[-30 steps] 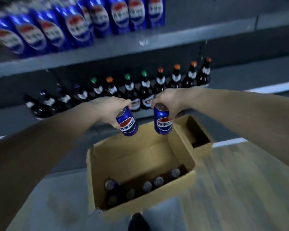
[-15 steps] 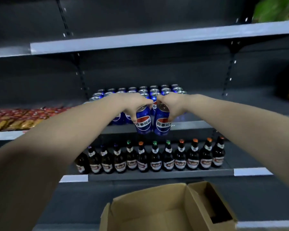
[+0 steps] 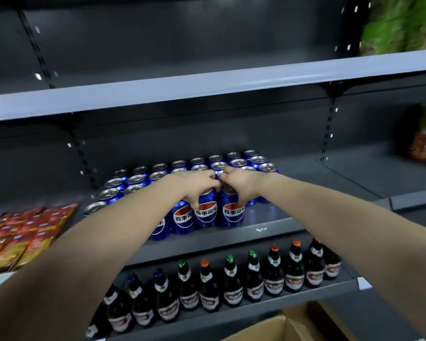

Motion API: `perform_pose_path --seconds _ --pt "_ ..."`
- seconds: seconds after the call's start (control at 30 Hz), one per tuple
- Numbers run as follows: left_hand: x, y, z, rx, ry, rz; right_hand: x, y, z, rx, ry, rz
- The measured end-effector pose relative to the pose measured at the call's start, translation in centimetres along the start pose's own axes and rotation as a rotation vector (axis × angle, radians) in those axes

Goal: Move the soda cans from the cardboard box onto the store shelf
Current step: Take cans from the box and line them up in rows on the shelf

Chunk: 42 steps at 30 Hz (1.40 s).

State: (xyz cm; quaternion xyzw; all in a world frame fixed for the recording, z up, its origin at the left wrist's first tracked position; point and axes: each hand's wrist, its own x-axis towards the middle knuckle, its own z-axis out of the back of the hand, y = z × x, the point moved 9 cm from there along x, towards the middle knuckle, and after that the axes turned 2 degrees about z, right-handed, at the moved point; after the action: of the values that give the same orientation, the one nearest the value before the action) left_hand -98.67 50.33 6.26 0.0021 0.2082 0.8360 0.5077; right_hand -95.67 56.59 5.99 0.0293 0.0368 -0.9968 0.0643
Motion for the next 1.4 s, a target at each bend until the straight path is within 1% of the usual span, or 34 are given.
perform_pose_path --seconds 0.13,0.27,0.43,0.6,0.73,0.83,0.97,1.07,1.2,1.27,1.4 --pt "1.2 0.2 -1.4 -0.001 -0.030 -0.045 1.5 -0.7 -0.6 -0.015 0.010 0.003" --pt "1.2 0.6 -1.7 -0.145 -0.099 -0.063 2.0 -0.9 -0.6 -0.046 -0.002 -0.011" --pt "1.3 1.4 -2.5 -0.213 -0.128 -0.010 2.1 -0.4 -0.7 -0.175 0.003 -0.009" --pt "1.4 2.1 -3.2 -0.426 -0.143 0.003 2.1 -0.3 -0.8 -0.218 0.013 -0.040" --pt "1.8 2.0 -3.6 -0.611 -0.230 -0.009 2.2 -0.5 -0.8 -0.173 0.014 -0.064" --pt "2.0 2.0 -3.6 -0.593 -0.270 0.002 2.1 -0.5 -0.9 -0.158 -0.001 -0.077" --pt "1.5 2.1 -4.0 -0.550 -0.319 0.065 2.1 -0.7 -1.2 -0.163 -0.018 -0.093" --pt "1.1 1.9 -3.7 -0.499 -0.343 0.102 1.9 -0.9 -1.7 -0.123 -0.036 -0.106" --pt "0.6 2.4 -4.3 -0.432 -0.311 0.174 0.6 -1.4 -2.6 -0.044 -0.061 -0.127" --pt "0.0 2.9 -4.7 -0.360 -0.302 0.213 -0.2 -1.9 -3.2 -0.028 -0.080 -0.149" --pt "-2.6 3.9 -4.0 -0.303 -0.390 0.275 -2.1 -2.7 -3.9 -0.033 -0.129 -0.198"
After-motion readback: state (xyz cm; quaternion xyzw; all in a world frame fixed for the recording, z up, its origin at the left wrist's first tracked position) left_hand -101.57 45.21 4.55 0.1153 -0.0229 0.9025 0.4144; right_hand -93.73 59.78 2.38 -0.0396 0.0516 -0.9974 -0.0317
